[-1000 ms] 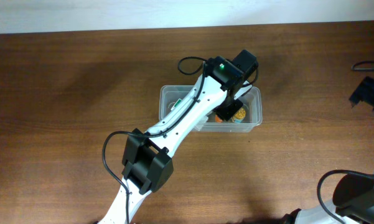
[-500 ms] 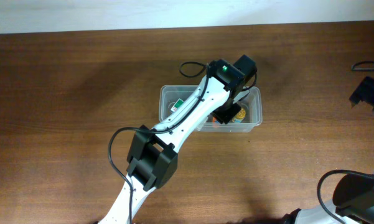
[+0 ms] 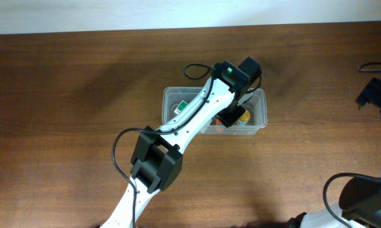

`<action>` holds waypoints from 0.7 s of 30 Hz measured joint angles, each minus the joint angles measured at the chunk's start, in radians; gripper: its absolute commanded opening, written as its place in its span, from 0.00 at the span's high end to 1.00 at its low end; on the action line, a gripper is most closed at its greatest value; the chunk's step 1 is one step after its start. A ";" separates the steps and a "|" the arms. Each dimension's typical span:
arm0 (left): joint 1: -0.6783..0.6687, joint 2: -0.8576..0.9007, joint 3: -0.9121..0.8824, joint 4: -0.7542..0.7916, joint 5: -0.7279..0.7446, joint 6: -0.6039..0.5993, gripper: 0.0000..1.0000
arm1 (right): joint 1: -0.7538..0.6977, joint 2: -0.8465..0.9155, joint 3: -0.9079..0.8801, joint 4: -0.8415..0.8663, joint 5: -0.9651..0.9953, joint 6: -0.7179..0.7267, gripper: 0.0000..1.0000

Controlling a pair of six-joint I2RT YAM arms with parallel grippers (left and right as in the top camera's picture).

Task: Pack container
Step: 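Push the orange tube down between the white bottle and jar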

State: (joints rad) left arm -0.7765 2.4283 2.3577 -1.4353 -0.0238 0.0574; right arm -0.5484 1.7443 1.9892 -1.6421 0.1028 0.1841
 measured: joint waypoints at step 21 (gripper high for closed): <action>0.000 0.001 0.117 -0.109 -0.003 0.000 0.55 | 0.000 0.000 0.000 0.000 0.000 0.000 0.02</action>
State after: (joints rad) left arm -0.7769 2.4294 2.4748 -1.5448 -0.0273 0.0578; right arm -0.5484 1.7443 1.9892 -1.6424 0.1024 0.1841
